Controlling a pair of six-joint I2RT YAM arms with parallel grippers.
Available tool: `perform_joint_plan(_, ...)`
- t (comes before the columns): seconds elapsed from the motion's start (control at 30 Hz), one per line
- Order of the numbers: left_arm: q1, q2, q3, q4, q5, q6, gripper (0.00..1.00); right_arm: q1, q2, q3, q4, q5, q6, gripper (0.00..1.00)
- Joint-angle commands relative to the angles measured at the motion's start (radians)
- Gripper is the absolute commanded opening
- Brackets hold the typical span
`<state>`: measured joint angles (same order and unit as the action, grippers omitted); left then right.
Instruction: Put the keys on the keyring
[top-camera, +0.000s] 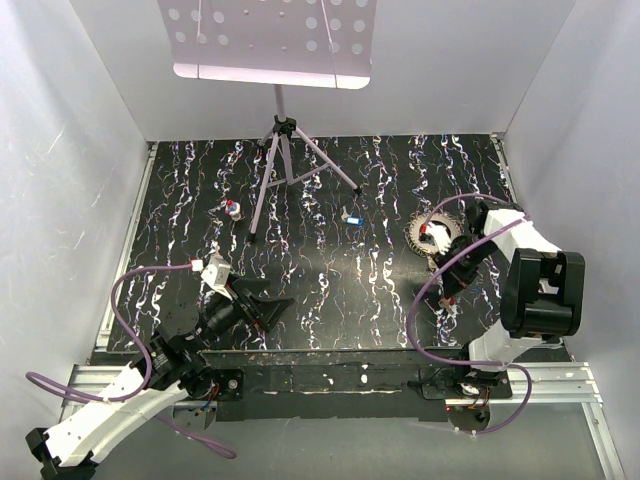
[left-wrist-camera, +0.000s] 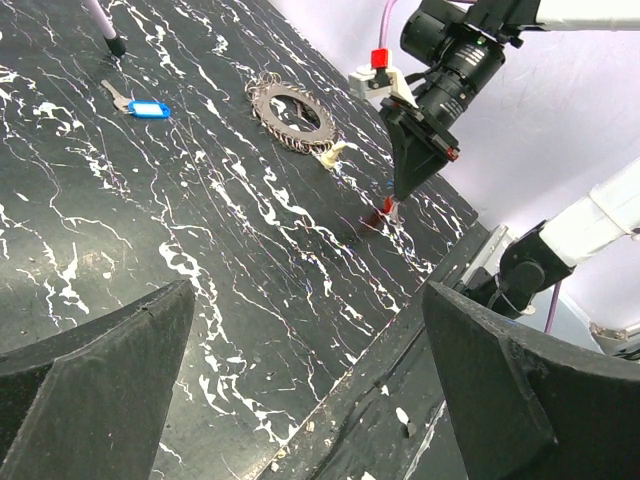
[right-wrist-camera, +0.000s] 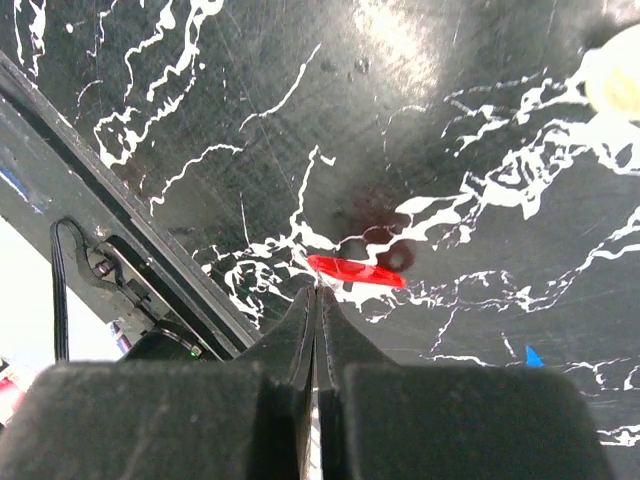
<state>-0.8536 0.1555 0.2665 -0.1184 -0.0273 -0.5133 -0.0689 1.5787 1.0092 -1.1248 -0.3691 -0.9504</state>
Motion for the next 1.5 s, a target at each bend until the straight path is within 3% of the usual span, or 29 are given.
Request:
perform_joint_plan(0.0,0.002,0.013,-0.006,0.028,-0.016,0.006,0.98,0.046,0.041,0.072,0.039,-0.016,0.061,0.01)
perform_joint_plan(0.8,0.004,0.021,-0.009,0.036,-0.019,0.006,0.98,0.264,0.132,0.118,0.18,0.044,0.182,0.01)
perform_joint_plan(1.47,0.004,0.029,-0.006,0.034,-0.017,0.007,0.98,0.307,0.159,0.111,0.238,0.047,0.236,0.01)
